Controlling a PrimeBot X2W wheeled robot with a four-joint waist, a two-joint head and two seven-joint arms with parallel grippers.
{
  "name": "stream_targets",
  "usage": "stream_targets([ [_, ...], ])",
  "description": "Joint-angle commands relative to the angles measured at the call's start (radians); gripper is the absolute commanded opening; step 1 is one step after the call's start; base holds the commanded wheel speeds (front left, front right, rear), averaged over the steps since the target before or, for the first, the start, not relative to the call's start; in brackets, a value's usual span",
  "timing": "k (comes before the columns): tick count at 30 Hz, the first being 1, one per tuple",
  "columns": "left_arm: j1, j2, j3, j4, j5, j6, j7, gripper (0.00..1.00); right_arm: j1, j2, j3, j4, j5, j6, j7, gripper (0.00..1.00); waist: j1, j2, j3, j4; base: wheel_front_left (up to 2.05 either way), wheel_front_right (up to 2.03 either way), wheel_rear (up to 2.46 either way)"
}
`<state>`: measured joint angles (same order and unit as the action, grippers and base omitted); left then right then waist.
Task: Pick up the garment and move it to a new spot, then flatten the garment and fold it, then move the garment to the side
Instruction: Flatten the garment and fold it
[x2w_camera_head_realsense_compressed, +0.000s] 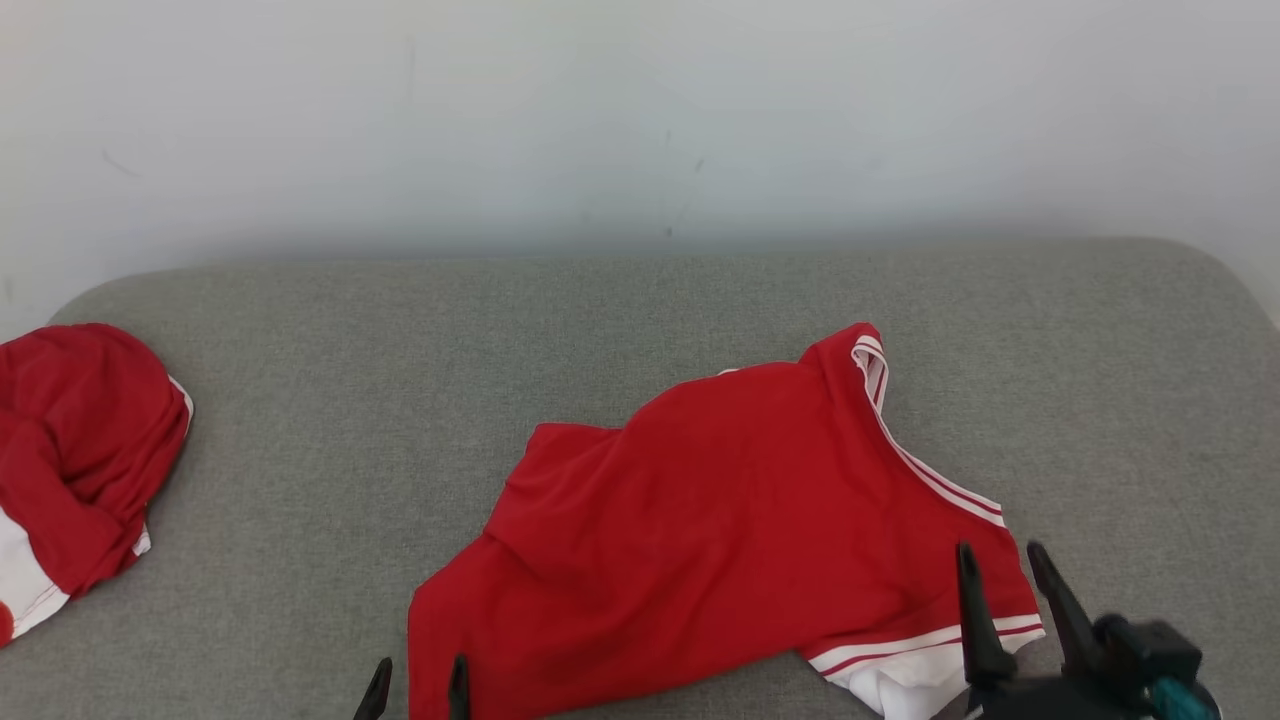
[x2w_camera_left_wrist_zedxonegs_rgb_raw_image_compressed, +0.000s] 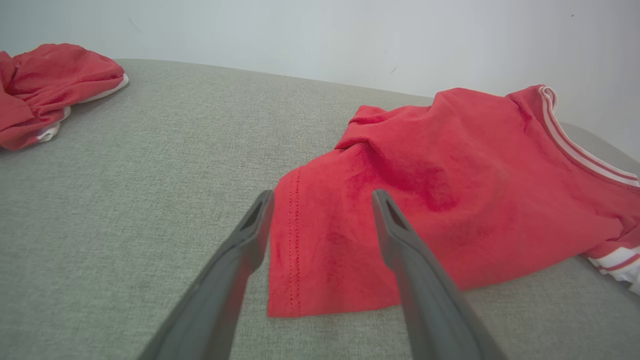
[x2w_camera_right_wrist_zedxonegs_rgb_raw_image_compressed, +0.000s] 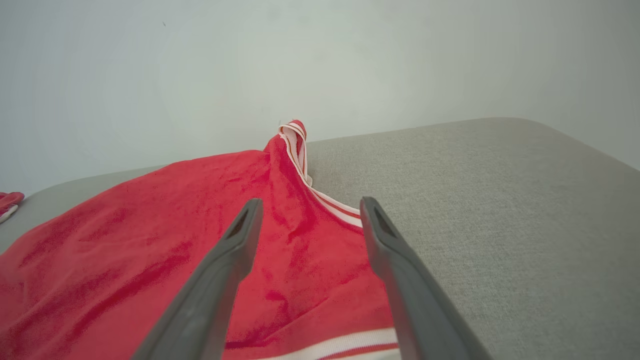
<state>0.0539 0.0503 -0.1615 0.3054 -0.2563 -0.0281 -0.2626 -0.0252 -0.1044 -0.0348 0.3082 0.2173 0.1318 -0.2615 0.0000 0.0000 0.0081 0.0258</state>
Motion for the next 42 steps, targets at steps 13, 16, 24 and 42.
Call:
stream_targets([
  [13, -0.057, 0.000, -0.050, -0.024, -0.012, 0.004, -0.003, 1.00, -0.393, -0.144, 0.071, 0.269, -0.031, -0.002, 0.051, 1.00, 0.0000, 0.0000, 0.073, 0.105, 0.00, 0.00, 0.00],
  [16, -0.063, 0.000, -0.062, -0.034, -0.017, 0.010, -0.003, 1.00, -0.463, -0.169, 0.080, 0.363, -0.028, -0.002, 0.065, 1.00, 0.0000, 0.0000, 0.088, 0.137, 0.00, 0.00, 0.00],
  [24, -0.079, 0.000, -0.086, -0.050, -0.016, 0.017, -0.003, 1.00, -0.595, -0.208, 0.105, 0.557, -0.019, -0.002, 0.086, 1.00, 0.0000, 0.0000, 0.122, 0.195, 0.00, 0.00, 0.00],
  [42, -0.108, 0.000, -0.108, -0.068, -0.039, 0.035, -0.003, 1.00, -0.863, -0.280, 0.125, 0.792, 0.012, -0.002, 0.037, 0.00, 0.0000, 0.0000, 0.194, 0.232, 0.00, 0.00, 0.00],
])
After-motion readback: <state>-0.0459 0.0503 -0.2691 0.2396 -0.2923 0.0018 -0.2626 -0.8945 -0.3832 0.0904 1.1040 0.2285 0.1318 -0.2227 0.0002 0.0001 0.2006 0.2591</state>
